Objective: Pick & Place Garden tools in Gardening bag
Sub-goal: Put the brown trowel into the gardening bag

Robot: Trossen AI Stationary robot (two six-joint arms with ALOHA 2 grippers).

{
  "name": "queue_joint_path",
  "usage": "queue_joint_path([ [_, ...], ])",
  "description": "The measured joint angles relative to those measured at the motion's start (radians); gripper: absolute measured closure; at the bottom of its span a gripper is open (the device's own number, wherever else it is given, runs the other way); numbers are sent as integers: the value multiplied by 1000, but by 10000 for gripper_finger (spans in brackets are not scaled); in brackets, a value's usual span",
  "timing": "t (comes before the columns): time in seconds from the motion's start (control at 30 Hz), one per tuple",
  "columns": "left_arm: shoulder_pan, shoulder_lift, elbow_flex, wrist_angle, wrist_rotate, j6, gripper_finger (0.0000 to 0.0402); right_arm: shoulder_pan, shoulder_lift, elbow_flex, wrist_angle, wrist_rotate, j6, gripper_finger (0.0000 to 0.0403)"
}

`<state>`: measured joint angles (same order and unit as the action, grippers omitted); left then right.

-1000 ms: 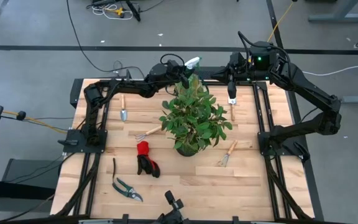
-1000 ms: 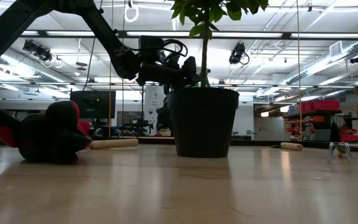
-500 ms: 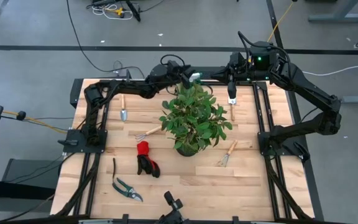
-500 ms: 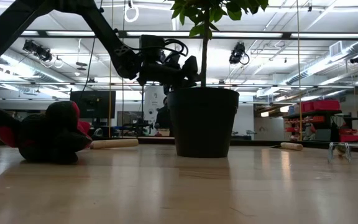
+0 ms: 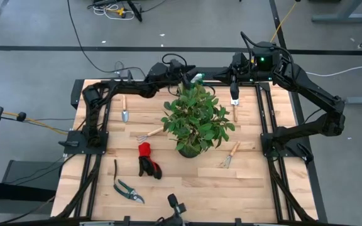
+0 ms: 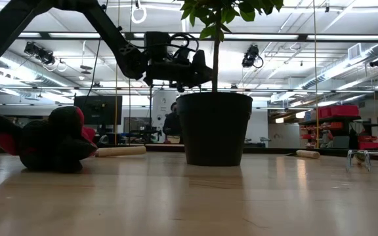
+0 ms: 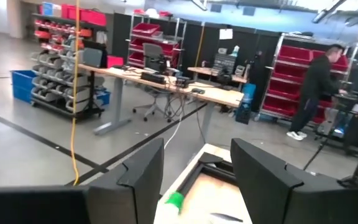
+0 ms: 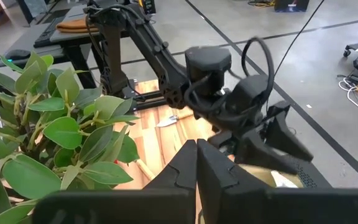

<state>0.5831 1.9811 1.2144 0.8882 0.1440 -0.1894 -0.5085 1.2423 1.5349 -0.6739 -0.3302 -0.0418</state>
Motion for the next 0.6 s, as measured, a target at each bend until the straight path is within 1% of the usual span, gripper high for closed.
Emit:
queue_joint_path([
  [0.13,24,-54,0,-45,12,15,207,0,0,0,0,0,-11,394],
  [0.27,38,-109,0,-164,49,63,207,0,0,0,0,0,-23,394],
  [0.47,37,-208,0,-311,40,195,207,0,0,0,0,0,-45,394],
  [0.6,43,-265,-1,-379,36,202,207,0,0,0,0,0,-49,394],
])
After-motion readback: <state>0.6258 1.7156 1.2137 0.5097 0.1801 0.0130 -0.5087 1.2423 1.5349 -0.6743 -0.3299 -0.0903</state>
